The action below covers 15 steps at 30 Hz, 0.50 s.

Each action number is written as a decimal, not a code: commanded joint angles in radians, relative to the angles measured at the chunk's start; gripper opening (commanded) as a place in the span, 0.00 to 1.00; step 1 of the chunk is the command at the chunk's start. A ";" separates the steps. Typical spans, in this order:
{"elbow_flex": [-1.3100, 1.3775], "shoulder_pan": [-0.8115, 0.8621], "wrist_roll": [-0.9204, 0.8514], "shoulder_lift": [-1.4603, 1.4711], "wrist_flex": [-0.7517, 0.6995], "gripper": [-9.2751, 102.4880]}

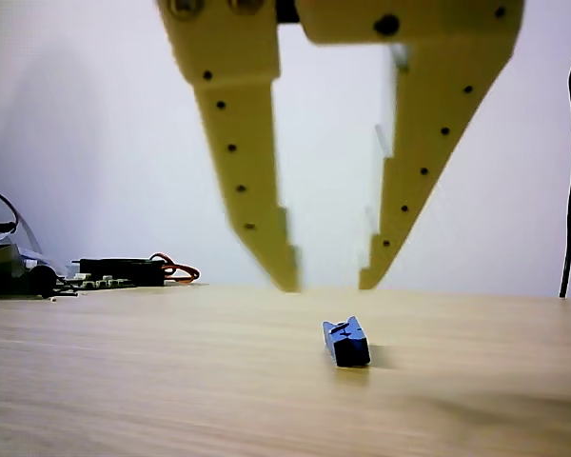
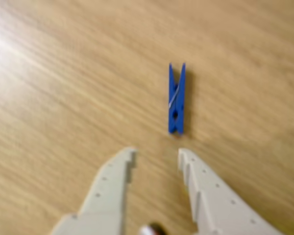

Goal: Grasp a peg and put it in the crate.

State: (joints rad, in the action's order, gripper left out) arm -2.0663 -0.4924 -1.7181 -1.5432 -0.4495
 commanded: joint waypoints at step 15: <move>0.307 0.084 -0.008 0.198 0.107 0.32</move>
State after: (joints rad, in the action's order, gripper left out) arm -1.8853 -0.4433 -1.7242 -1.3208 -0.3651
